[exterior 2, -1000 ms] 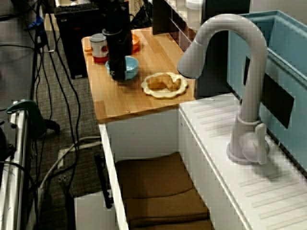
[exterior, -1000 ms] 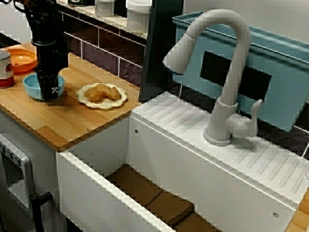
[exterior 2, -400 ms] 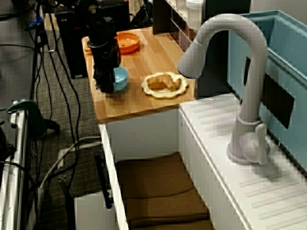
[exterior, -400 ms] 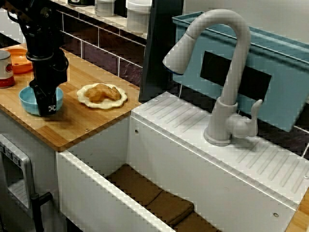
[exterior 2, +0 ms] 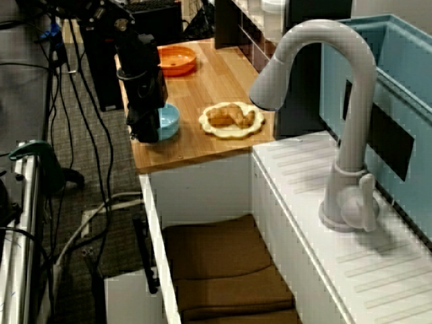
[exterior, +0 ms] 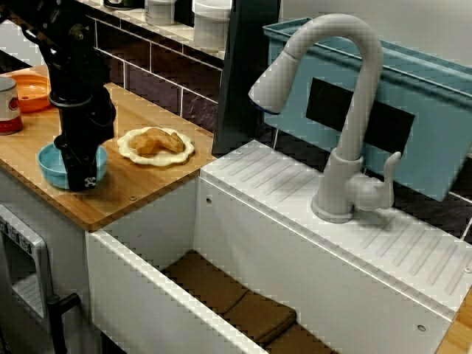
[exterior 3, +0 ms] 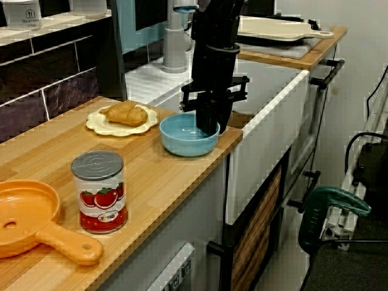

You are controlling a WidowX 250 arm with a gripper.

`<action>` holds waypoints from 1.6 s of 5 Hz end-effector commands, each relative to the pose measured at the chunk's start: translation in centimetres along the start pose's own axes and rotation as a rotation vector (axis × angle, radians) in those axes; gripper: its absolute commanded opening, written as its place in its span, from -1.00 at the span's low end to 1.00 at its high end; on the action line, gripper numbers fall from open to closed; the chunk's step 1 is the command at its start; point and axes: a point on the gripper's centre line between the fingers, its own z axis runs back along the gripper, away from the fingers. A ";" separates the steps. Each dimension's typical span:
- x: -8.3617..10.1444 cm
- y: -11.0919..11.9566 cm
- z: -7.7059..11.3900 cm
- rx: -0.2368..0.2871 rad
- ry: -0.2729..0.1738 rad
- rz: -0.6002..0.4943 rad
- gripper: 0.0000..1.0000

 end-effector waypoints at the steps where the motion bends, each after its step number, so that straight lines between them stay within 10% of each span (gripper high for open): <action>1: 0.6 0.5 2.1 0.040 -0.029 0.036 -1.00; 2: 0.7 1.3 2.1 0.035 -0.016 0.088 1.00; 8: -3.8 8.5 6.8 -0.071 0.013 0.422 1.00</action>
